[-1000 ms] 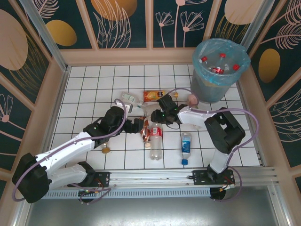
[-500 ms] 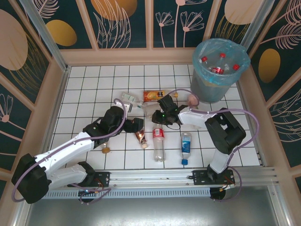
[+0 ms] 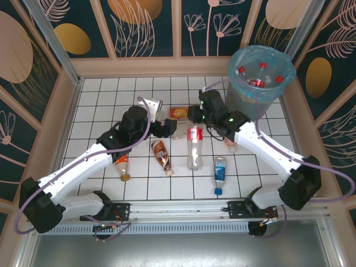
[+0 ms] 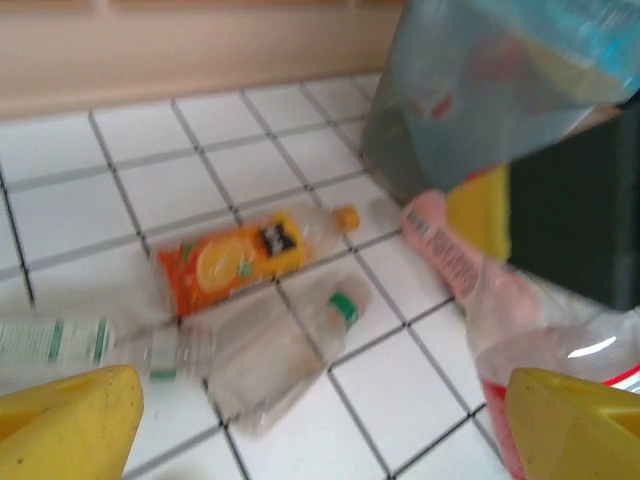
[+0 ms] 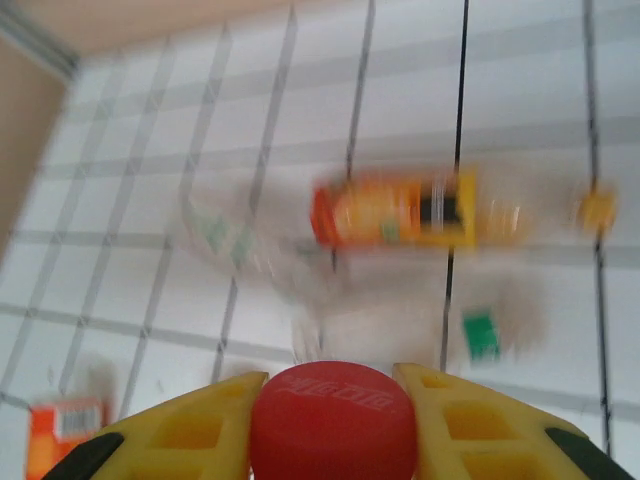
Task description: Put the plastic bottles in the bin
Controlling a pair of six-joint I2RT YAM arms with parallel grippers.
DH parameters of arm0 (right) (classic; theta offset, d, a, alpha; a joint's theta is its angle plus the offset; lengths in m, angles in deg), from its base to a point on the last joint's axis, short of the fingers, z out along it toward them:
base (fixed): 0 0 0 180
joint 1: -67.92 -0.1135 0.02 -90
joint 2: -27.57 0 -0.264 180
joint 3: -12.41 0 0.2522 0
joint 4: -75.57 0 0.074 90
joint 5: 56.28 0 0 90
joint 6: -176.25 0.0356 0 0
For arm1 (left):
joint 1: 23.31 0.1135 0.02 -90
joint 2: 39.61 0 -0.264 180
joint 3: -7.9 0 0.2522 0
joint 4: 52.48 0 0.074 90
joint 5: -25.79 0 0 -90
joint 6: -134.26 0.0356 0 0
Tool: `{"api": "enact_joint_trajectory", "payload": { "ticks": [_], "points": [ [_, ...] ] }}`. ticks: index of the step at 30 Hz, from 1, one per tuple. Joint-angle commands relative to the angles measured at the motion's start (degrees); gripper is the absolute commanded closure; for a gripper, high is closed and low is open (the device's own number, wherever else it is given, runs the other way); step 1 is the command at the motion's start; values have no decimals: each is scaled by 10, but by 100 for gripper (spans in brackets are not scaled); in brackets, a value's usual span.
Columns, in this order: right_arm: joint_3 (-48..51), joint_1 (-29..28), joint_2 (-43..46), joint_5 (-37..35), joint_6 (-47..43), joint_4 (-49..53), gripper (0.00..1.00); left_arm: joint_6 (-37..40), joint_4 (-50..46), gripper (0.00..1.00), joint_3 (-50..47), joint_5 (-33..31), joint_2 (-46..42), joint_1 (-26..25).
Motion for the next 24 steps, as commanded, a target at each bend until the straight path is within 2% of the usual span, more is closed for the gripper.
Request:
{"api": "enact_joint_trajectory", "payload": {
  "ticks": [1,7,10,16,21,24],
  "points": [
    [-93,10,46,-167,-105,0,100,52,9,7,77,27,44,2],
    [-161,66,58,-324,-319,-241,100,72,6,7,191,90,126,1],
    [-163,109,31,-366,-415,-380,100,63,9,8,214,108,152,2],
    [-180,154,-80,-394,-554,-548,100,60,58,8,154,122,154,2],
    [-183,169,-157,-387,-627,-630,100,64,70,7,113,115,133,2],
    [-191,175,-180,-385,-641,-651,100,65,82,7,94,109,121,2]
  ]
}}
